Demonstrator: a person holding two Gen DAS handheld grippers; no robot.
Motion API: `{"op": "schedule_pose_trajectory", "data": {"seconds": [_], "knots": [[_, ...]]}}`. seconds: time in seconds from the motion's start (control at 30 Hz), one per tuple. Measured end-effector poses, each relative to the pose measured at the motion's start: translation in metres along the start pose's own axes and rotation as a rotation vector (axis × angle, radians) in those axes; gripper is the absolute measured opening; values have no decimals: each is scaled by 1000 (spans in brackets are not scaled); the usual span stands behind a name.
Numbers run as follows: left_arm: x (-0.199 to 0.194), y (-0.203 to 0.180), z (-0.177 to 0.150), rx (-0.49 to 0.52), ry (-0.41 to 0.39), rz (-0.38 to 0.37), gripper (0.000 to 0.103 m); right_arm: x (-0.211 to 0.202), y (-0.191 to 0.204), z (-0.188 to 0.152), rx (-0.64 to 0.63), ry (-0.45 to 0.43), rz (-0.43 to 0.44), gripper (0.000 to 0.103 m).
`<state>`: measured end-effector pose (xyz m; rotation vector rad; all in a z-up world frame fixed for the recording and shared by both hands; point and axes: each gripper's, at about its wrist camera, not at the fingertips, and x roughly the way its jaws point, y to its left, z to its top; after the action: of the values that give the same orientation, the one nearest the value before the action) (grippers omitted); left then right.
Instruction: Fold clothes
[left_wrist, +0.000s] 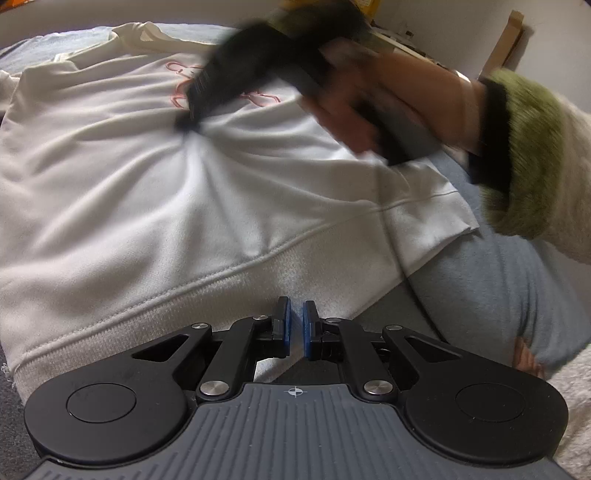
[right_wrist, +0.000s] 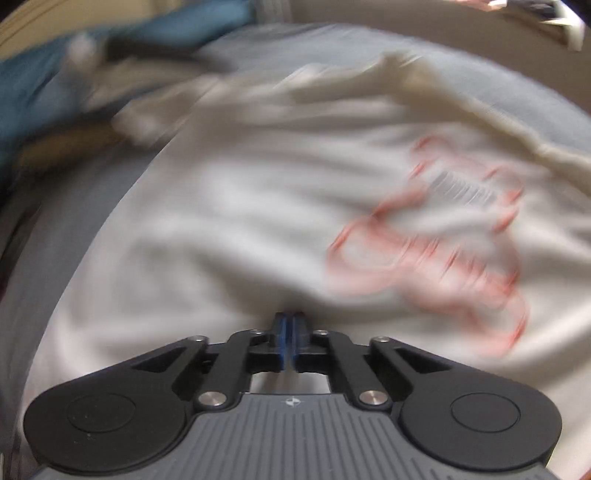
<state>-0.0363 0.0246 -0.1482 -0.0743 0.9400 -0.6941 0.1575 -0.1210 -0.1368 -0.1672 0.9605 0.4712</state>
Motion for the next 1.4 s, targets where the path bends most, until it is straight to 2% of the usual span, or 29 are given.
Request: {"op": "schedule_pose_trajectory", "data": {"seconds": [0.03,0.13,0.2,0.23,0.3,0.37,0.4,0.43,0.47,0.57,0.67,0.77,0.9,0.97,1.03,1.13,1.17,1.23,1.3,1.4], "knots": [[0,1,-1,-2,-1,-6,5,1,-10,7,51,-5,-11,0],[0,2,-2,-8,-8,-24,5,-15,-12,7,91,55,76,5],[0,3,-3,-9,-12,-33,5,-28,6,-2,23,99,199,10],[0,3,-3,-9,-14,-37,5,-30,20,-8,-20,143,275,17],[1,2,-3,-12,-17,-40,5,-15,51,-12,-95,220,355,18],[0,1,-4,-3,-22,-36,5,8,69,-7,-139,205,330,14],[0,0,-4,1,-24,-35,5,16,66,3,-91,179,332,12],[0,-1,-5,5,-26,-33,5,23,60,14,-30,153,338,5],[0,-2,-5,9,-28,-31,5,26,51,25,49,125,318,4],[-1,-6,-1,36,-32,-41,5,15,29,42,115,60,225,10],[-3,-9,4,64,-37,-52,5,-13,11,34,150,68,304,12],[-5,-12,9,92,-42,-63,5,-51,-28,13,249,84,336,12],[-7,-17,16,130,-48,-78,5,-103,-77,-21,323,89,276,13],[-1,-22,20,148,-34,-79,5,-107,-91,-33,343,121,234,13],[17,-28,23,154,14,-62,5,-87,-95,-39,351,176,211,13],[22,-29,21,143,28,-44,5,-59,-110,-32,351,118,106,11],[21,-30,20,139,27,-43,5,-50,-114,-29,350,96,70,3],[20,-31,17,133,27,-40,5,-31,-124,-23,349,51,-3,0],[18,-32,14,137,30,-37,5,-22,-137,-14,367,-9,-99,0],[17,-31,14,137,38,-43,5,-35,-159,-5,401,-31,-157,5]]}}
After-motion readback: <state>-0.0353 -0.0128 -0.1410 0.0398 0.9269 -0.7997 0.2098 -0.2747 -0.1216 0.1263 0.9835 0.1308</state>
